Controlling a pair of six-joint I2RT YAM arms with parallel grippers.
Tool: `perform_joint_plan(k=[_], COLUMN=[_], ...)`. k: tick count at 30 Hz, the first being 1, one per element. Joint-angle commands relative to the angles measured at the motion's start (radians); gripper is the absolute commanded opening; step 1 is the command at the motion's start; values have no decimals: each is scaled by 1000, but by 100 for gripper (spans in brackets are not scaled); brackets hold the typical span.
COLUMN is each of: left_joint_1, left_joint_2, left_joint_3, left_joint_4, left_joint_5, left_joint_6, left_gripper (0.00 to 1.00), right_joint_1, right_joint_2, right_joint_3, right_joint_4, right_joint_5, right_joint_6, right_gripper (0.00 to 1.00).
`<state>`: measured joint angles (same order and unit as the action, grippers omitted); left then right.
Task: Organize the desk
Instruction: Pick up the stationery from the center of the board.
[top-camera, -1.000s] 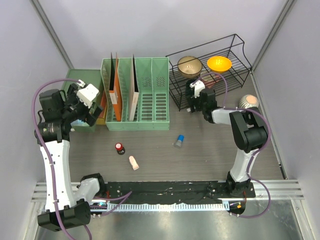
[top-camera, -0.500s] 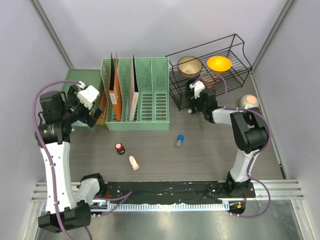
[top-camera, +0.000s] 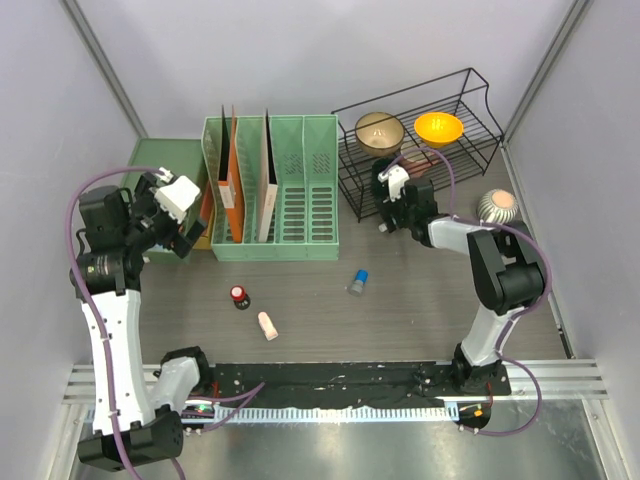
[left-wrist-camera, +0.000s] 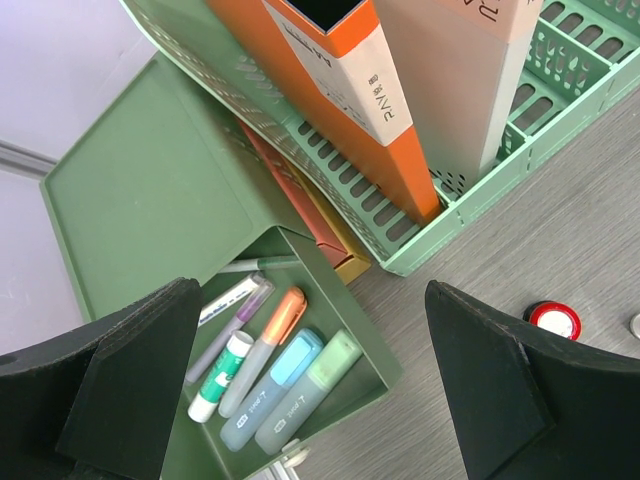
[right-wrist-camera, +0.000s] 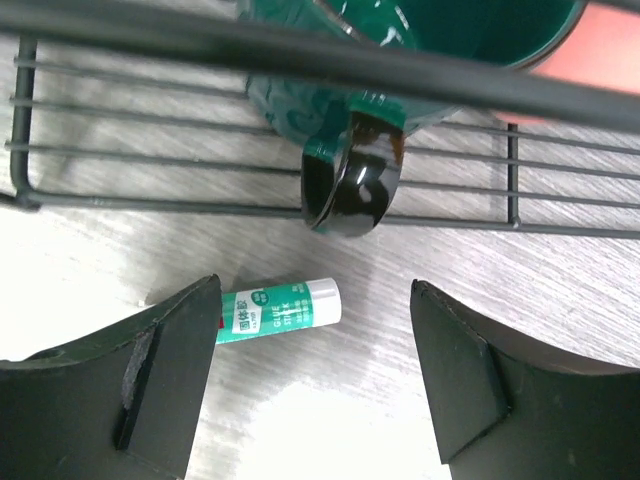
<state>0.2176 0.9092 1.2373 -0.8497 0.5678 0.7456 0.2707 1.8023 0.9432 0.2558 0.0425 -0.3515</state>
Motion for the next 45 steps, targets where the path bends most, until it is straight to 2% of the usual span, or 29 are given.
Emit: perform_joint_plan(k=[1,9,13,20,27,30,37,42,45], left_joint_1=[5,5,5,5,5,3,3,5,5], left_joint_2=[-20,-20,-20,-24,-39,-44,-53,-59,-67], left_joint_3=[-2,-6,-4,-10,-10,-15,-35,-30,-33], left_joint_4=[6,3,1,-2,-22,-28,-25,-26,-29], left_joint_5=[-5,0,4,23,9,7,6,7,7], left_joint_6=[26,31,32,31,51,55,61,58,61], left_gripper=[100,100,100,100,100,100,100,100,100], right_joint_1=[-2,-4,-2,-10,-64,-74,-108,-128,-149], right_joint_2=[-78,-222,-268,-115,-11,-6,-78,-31,-21], right_joint_3=[8,3,64,271,410,425,399,444,416], right_joint_4=[-110,-295,-436,-683,-865,-941,-1001,-1139,-1156], right_joint_5=[-18,-75,-95,-76,-190,-205,-158,-135,-121], right_joint_6=[-58,-121,-80,161,348,374,358,307,287], right_gripper=[80,80,80,80,79,78,77,77,77])
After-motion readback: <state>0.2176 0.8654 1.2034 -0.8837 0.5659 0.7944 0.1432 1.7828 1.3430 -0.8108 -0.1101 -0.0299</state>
